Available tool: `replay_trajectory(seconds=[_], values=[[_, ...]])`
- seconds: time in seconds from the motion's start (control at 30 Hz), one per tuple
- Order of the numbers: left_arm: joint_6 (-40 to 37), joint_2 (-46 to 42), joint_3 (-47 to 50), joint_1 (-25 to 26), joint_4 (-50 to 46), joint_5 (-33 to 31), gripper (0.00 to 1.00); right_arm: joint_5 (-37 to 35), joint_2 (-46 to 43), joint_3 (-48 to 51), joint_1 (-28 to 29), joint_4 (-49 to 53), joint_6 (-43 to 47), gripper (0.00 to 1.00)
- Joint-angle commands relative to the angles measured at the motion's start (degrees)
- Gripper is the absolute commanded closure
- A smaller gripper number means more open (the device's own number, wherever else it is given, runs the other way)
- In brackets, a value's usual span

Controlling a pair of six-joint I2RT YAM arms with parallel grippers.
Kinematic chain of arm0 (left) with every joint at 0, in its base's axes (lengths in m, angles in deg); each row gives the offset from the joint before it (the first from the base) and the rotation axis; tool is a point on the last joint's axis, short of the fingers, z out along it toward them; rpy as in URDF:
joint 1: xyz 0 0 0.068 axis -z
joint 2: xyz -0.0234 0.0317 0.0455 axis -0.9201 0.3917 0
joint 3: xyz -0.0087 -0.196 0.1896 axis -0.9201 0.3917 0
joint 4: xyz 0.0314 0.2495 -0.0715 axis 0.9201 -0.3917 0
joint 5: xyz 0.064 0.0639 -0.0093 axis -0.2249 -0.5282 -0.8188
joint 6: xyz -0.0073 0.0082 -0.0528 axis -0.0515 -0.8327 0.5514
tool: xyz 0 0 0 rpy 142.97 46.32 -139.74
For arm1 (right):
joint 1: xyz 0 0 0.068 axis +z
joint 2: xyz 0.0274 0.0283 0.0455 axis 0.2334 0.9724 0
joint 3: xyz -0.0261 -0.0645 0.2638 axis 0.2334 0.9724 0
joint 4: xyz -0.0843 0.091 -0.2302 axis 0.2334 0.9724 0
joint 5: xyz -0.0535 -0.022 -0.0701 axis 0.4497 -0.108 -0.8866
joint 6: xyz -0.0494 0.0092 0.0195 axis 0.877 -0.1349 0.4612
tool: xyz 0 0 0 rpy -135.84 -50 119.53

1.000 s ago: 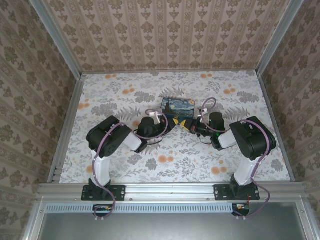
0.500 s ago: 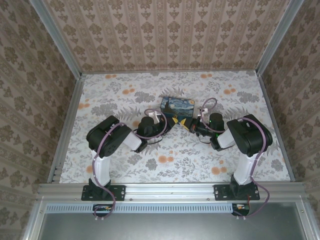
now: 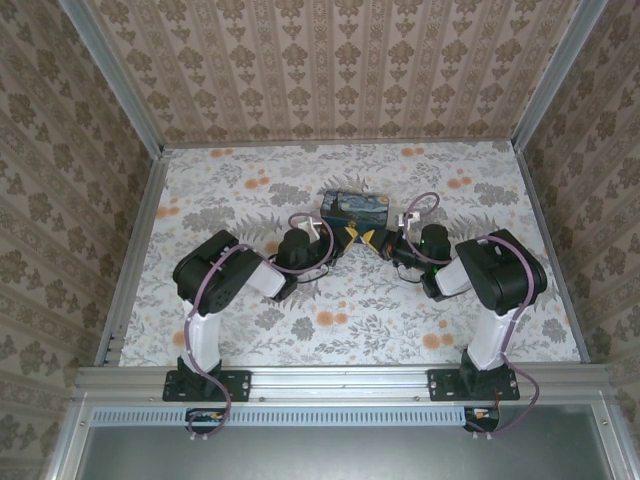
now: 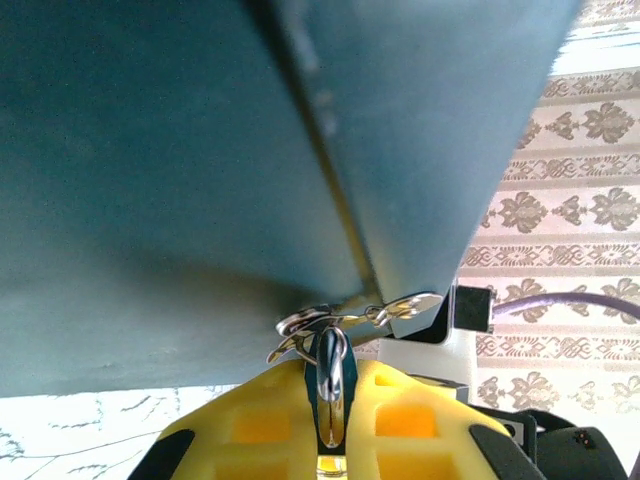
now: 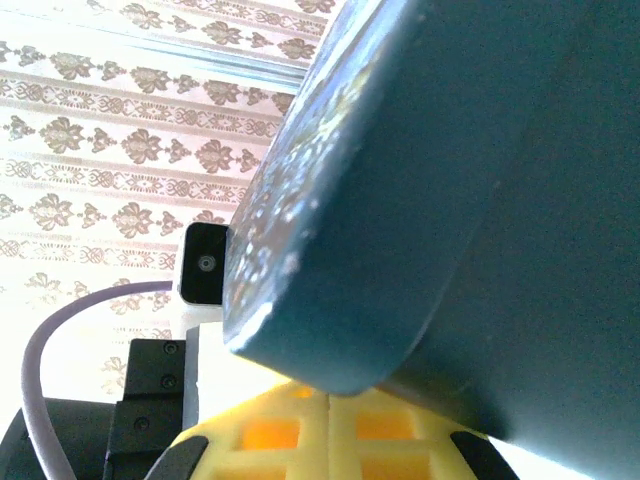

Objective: Unlock the padlock with the key

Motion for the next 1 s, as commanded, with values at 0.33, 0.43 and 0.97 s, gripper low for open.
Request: replay_trajectory(seconds=[0.33,0.43,0.97], values=[[1.2,0.7,-2.9,3.1,4.3,5.1,1.0,-1.4,-2.6,-4.9,1.0,-2.4,-10.4,1.0],[0.8,0.4,-2.3,3.2,4.3,5.2,1.0,-1.1,-3.1,-5.7,0.3,-0.7,-10.0,1.0],[-0.1,-1.6,0.5,2.3,4.4,5.7,1.0,0.5,-3.7,-5.2,-3.7,4.5,-6.4,1.0]])
